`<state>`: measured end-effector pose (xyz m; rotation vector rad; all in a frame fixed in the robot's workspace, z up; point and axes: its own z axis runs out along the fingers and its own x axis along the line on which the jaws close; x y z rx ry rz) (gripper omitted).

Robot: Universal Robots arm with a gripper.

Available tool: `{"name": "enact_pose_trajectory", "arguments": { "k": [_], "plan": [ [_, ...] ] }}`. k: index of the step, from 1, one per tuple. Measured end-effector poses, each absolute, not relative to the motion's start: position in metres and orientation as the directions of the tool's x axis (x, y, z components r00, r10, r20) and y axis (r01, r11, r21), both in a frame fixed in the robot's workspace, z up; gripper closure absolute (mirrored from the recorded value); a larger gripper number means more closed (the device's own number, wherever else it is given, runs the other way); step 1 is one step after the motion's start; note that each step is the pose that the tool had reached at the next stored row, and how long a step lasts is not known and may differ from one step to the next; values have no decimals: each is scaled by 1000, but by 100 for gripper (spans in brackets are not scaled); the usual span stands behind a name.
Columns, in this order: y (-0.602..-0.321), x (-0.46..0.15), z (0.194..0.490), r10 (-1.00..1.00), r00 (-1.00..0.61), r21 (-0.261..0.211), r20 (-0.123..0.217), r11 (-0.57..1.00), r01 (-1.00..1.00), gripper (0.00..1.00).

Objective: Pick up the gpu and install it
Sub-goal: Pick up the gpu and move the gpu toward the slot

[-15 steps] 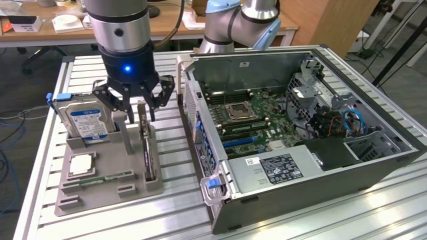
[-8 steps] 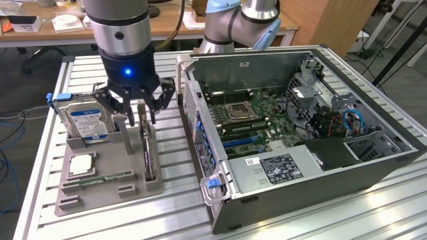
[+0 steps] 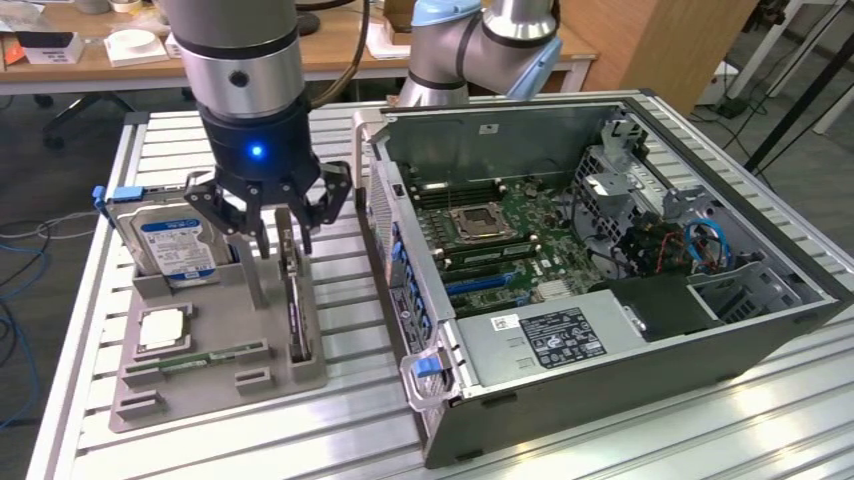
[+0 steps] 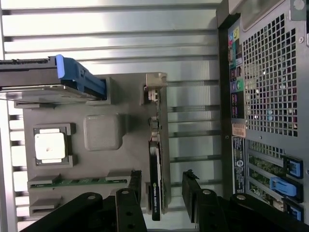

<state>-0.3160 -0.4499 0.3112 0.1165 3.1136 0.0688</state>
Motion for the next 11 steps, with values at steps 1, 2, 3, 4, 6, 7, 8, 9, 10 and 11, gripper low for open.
{"name": "enact_pose_trajectory", "arguments": {
  "k": [1,2,3,4,6,7,8,9,10,11],
  "plan": [
    [-451,-316,311,75,-997,45,-23,996,74,53],
    [-451,-316,311,75,-997,45,-23,996,74,53],
    [-452,-316,311,75,-997,45,-23,996,74,53],
    [-453,-316,311,75,-997,45,-23,996,74,53],
    [-454,-316,310,75,-997,45,-23,996,74,53],
    [-454,-316,310,75,-997,45,-23,996,74,53],
    [-455,-316,310,75,-997,45,-23,996,74,53],
    [-455,-316,310,75,-997,45,-23,996,74,53],
    [-456,-316,310,75,-997,45,-23,996,74,53],
    [-456,-316,310,75,-997,45,-23,996,74,53]
  ]
}}
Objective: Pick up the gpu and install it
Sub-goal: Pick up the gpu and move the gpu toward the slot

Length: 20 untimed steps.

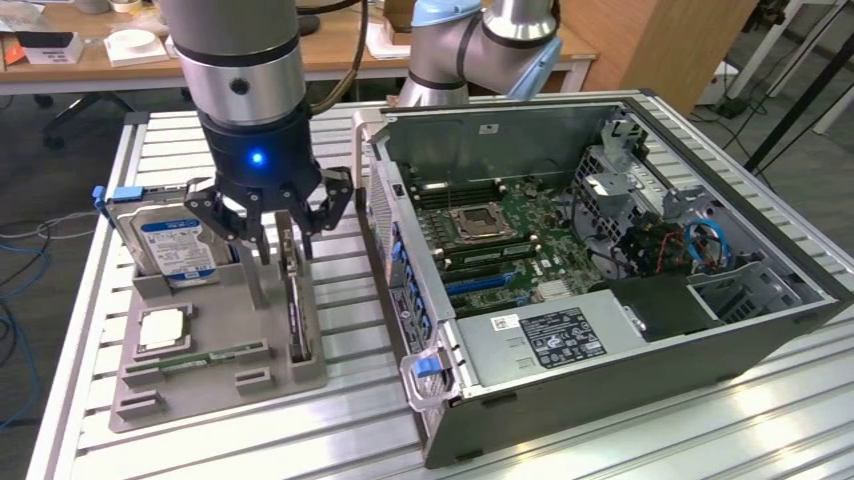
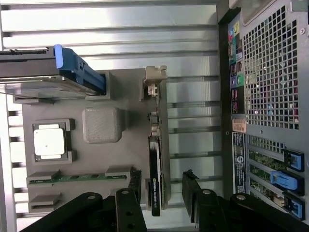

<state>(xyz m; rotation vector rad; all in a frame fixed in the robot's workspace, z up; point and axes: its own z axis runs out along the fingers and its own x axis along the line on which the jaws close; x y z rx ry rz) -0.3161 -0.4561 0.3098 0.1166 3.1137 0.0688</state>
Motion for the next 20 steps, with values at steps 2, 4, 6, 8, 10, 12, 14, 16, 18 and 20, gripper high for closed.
{"name": "enact_pose_trajectory", "arguments": {
  "k": [2,4,6,8,10,12,14,16,18,20],
  "plan": [
    [-457,-316,310,75,-997,45,-23,996,74,53],
    [-457,-316,310,75,-997,45,-23,996,74,53],
    [-457,-316,309,75,-997,45,-23,996,74,53],
    [-457,-316,309,75,-997,45,-23,996,74,53],
    [-457,-316,309,75,-997,45,-23,996,74,53],
    [-457,-316,308,75,-997,45,-23,996,74,53],
    [-457,-316,308,75,-997,45,-23,996,74,53],
    [-457,-316,307,75,-997,45,-23,996,74,53],
    [-457,-316,306,75,-997,45,-23,996,74,53],
    [-457,-316,306,75,-997,45,-23,996,74,53]
  ]
}}
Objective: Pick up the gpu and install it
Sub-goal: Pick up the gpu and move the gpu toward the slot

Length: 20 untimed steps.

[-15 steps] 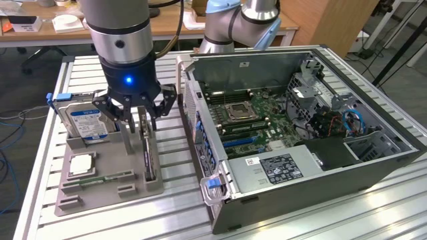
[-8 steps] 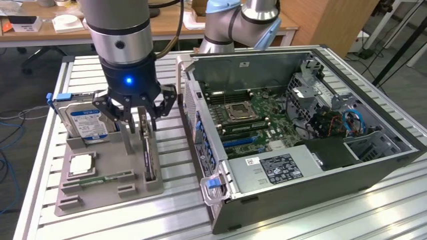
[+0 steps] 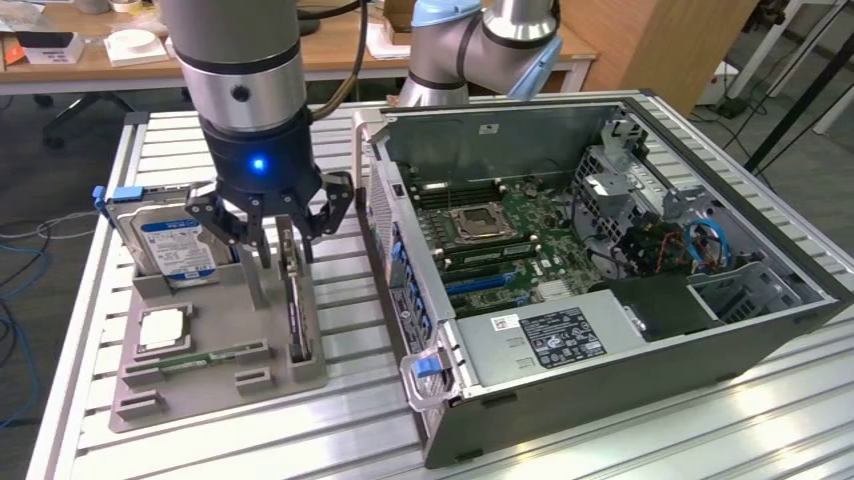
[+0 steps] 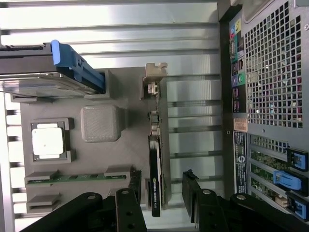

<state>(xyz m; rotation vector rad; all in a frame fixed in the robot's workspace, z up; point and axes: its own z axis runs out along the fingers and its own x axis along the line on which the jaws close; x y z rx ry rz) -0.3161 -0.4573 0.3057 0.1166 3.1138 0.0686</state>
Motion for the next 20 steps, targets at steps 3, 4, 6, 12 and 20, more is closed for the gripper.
{"name": "enact_pose_trajectory", "arguments": {
  "k": [3,4,6,12,20],
  "plan": [
    [-457,-316,305,75,-997,45,-23,996,74,53],
    [-457,-316,304,75,-997,45,-23,996,74,53],
    [-457,-316,304,75,-997,45,-23,996,74,53],
    [-457,-316,302,75,-997,45,-23,996,74,53],
    [-457,-316,300,75,-997,45,-23,996,74,53]
  ]
}}
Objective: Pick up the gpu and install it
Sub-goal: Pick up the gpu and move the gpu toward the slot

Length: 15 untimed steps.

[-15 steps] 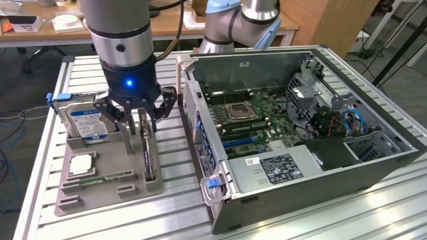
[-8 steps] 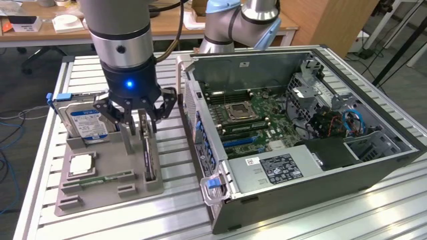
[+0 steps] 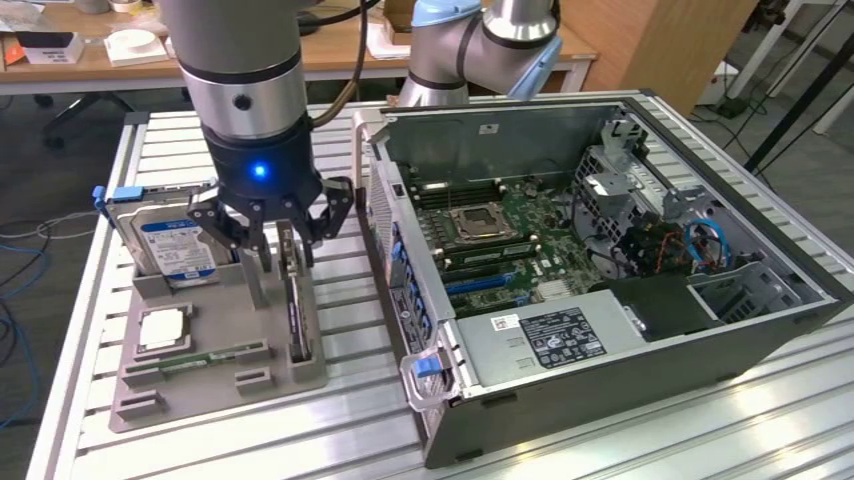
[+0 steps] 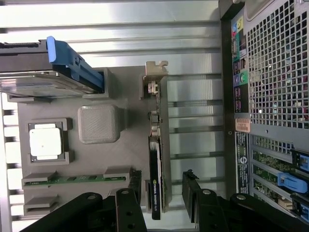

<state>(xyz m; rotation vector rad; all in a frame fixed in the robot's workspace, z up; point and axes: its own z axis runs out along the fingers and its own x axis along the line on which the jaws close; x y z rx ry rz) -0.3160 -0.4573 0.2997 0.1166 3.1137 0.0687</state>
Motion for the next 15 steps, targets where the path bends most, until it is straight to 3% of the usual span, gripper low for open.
{"name": "enact_pose_trajectory", "arguments": {
  "k": [15],
  "plan": [
    [-457,-316,295,75,-997,45,-23,996,74,53]
  ]
}}
